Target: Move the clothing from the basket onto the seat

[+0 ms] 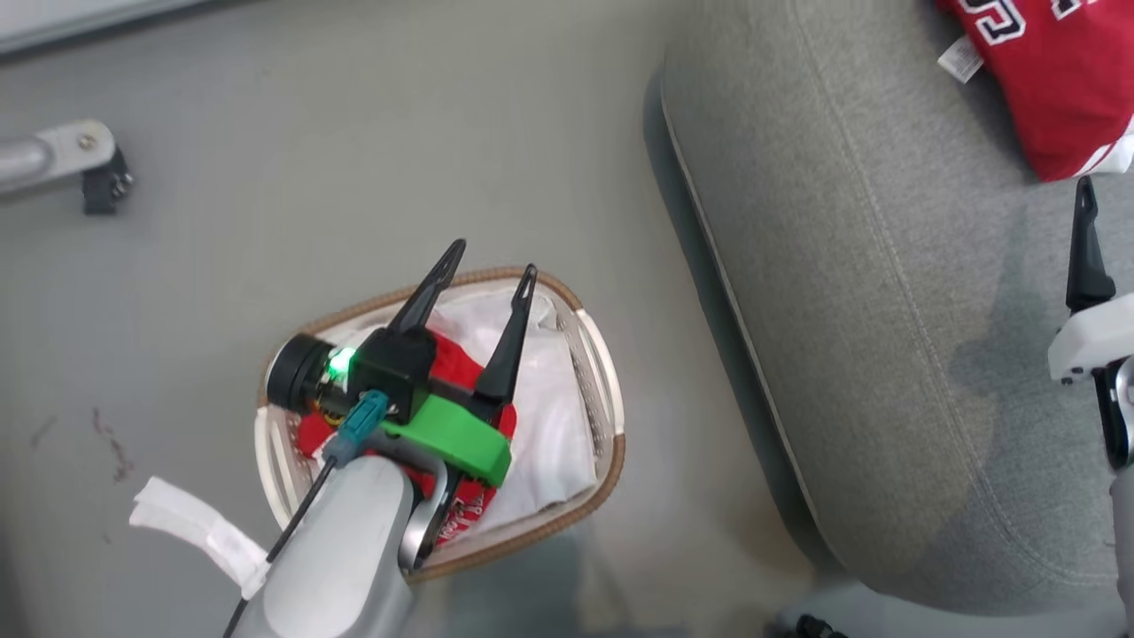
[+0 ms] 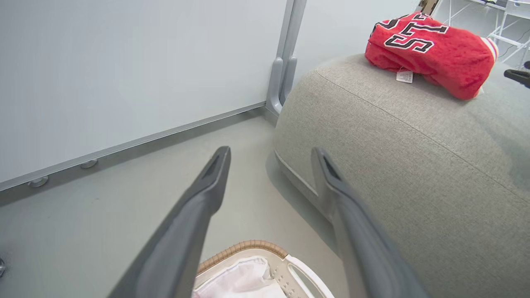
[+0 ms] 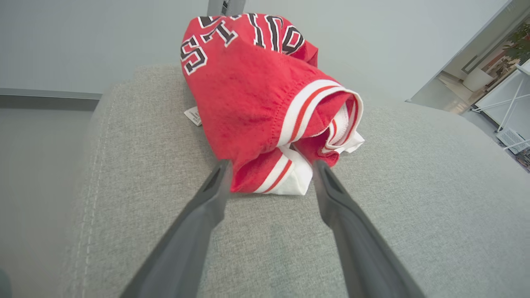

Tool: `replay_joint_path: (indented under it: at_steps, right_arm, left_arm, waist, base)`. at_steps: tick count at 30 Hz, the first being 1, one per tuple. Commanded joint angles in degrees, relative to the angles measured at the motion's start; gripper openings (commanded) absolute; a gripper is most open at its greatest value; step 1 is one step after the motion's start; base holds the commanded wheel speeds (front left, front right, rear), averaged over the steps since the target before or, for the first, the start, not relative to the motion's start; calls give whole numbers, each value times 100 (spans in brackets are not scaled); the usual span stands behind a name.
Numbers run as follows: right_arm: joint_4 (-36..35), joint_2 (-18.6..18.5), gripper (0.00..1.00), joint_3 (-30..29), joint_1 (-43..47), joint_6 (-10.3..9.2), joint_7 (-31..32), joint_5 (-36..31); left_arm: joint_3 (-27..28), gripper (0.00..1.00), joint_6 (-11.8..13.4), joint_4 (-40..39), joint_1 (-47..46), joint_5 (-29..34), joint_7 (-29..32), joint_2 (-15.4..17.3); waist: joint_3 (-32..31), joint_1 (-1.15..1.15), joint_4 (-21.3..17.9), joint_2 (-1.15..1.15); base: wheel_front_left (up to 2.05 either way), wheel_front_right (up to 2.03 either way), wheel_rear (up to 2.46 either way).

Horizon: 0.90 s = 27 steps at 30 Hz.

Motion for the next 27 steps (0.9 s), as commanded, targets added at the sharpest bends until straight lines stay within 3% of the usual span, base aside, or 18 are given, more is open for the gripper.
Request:
replay_joint_path:
  at_steps: [1, 10, 27]
  right_arm:
    - [-58, -96, 100, 24, 128, -8, -1, -18]
    - [-173, -239, 100, 477, 9, -8, -1, 218]
    - [-641, 868, 100, 1294, 821, -8, -1, 837]
  left_arm:
    - [76, 100, -32, -3, 160, -25, 3, -32]
    - [566, 100, 13, -103, 732, -151, 3, -132]
    - [1877, 100, 372, -283, 1747, -410, 3, -150]
  waist:
    - [-641, 0, 193, 0]
    - [-1553, 0, 542, 0]
    - [-2286, 0, 1154, 0]
  base:
    - [0, 0, 0]
    - [0, 0, 0]
    - [0, 0, 0]
